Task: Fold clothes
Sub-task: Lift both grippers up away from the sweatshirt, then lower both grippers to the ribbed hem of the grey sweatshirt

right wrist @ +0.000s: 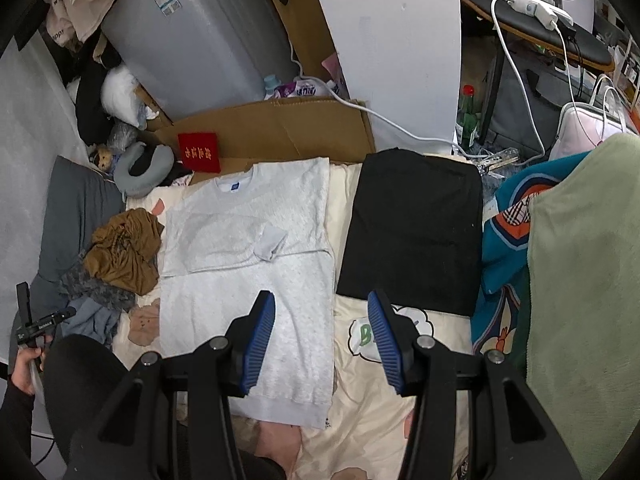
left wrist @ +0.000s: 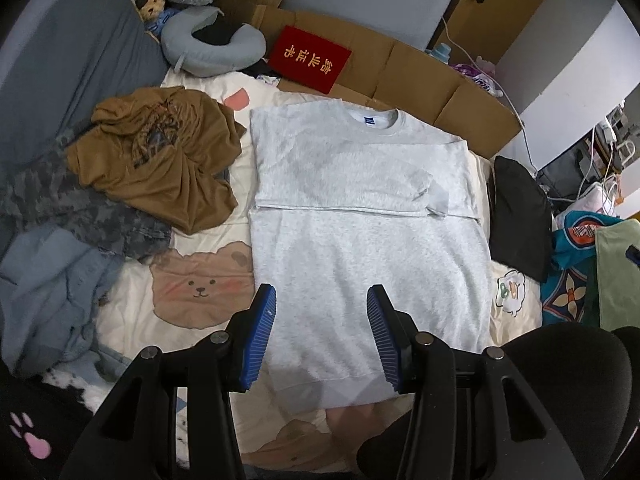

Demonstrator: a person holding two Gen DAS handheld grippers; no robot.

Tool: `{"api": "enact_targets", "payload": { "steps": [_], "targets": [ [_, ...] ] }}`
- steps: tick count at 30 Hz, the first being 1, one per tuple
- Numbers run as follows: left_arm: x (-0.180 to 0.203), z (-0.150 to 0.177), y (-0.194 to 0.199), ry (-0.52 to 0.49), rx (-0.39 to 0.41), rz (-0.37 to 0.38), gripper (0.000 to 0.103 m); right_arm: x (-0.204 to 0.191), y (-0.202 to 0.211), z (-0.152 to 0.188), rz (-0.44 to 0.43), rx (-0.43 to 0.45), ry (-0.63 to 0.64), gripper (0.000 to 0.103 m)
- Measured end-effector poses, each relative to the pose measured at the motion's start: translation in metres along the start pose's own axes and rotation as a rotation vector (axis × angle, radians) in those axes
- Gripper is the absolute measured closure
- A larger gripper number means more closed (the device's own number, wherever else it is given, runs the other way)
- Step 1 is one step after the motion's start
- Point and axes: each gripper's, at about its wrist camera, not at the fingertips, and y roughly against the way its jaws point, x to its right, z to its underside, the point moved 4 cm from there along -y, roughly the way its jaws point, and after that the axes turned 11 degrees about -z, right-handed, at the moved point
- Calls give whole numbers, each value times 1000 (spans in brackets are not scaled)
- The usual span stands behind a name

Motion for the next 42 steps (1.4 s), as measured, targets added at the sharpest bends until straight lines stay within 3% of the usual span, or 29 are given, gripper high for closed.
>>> {"api": "enact_targets", "payload": {
  "steps": [8,17,24,42],
  "targets": [
    [-9,14,-30,1,-26,1,55,18,-35,31,35,-58,9,57],
    [-14,32,-56,-66,-29,-21,55,30,-72,65,27,-113,5,57],
    [-14,62,-90,-89,-85,15,55,45,-103,102,50,-163,1,57],
    [-54,155,-188,-27,-292,-17,55,75,-183,182,101,-327,-101,59]
  ]
}}
